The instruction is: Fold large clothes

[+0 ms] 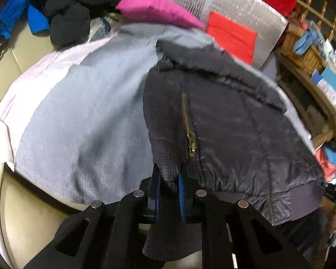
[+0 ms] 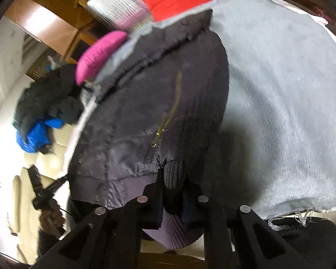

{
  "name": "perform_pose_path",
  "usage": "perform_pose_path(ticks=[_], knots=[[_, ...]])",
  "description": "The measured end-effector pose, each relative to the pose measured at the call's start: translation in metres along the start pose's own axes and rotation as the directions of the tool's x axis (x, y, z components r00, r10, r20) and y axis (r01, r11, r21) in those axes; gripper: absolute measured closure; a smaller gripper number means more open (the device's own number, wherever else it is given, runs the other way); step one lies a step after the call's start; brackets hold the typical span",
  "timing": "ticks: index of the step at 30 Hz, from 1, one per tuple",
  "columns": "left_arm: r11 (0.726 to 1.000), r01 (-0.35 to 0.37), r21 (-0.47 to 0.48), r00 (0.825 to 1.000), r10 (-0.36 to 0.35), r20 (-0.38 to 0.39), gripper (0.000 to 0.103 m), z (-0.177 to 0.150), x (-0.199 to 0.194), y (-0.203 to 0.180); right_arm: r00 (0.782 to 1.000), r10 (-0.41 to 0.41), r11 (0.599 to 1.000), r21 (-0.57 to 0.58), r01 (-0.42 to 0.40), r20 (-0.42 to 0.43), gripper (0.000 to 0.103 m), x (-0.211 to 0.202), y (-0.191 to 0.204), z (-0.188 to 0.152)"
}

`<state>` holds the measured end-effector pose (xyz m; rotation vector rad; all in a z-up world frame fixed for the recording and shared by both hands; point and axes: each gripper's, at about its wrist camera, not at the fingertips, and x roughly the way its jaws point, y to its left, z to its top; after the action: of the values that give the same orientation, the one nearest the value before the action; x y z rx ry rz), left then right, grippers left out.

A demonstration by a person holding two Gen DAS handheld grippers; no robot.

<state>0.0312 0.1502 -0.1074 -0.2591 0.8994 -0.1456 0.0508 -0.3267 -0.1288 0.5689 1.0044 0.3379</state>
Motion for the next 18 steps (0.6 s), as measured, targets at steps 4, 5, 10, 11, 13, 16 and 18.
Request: perform_pose_path(ticks=[4,5,10,11,13,16,18], knots=[[0.999,0.034,-0.025,0.999,-0.033,0.018,0.089,0.01,-0.007,0.004,0.996,0.076,0.997,0.027,-0.077,0.038,0.09,-0.009,0.0,0.007],[0.999,0.033,-0.026,0.999,-0.033,0.017,0.089,0.008,-0.006,0.004,0.996,0.084,0.996,0.03,-0.085,0.042,0.09,-0.01,-0.001,0.008],[0.999,0.038,-0.024,0.999,-0.038,0.009,0.089,0.01,-0.002,0.005,0.994,0.103,0.993,0.062,-0.105,0.046,0.09,-0.007,-0.008,0.007],[0.999,0.038,-0.021,0.999,-0.038,0.011,0.089,0.011,-0.003,0.006,0.993,0.107,0.992,0.065,-0.11,0.047,0.09,-0.009,-0.008,0.007],[0.999,0.039,-0.02,0.999,-0.038,0.014,0.089,0.013,-0.004,0.005,0.992,0.114,0.991,0.067,-0.117,0.052,0.09,-0.01,-0.007,0.008],[0.999,0.039,-0.02,0.999,-0.039,0.021,0.089,0.015,-0.006,0.003,0.99,0.127,0.989,0.066,-0.131,0.062,0.09,-0.013,-0.006,0.01],[0.999,0.039,-0.016,0.999,-0.039,0.024,0.089,0.016,-0.006,0.002,0.989,0.133,0.989,0.062,-0.137,0.067,0.09,-0.014,-0.005,0.012]])
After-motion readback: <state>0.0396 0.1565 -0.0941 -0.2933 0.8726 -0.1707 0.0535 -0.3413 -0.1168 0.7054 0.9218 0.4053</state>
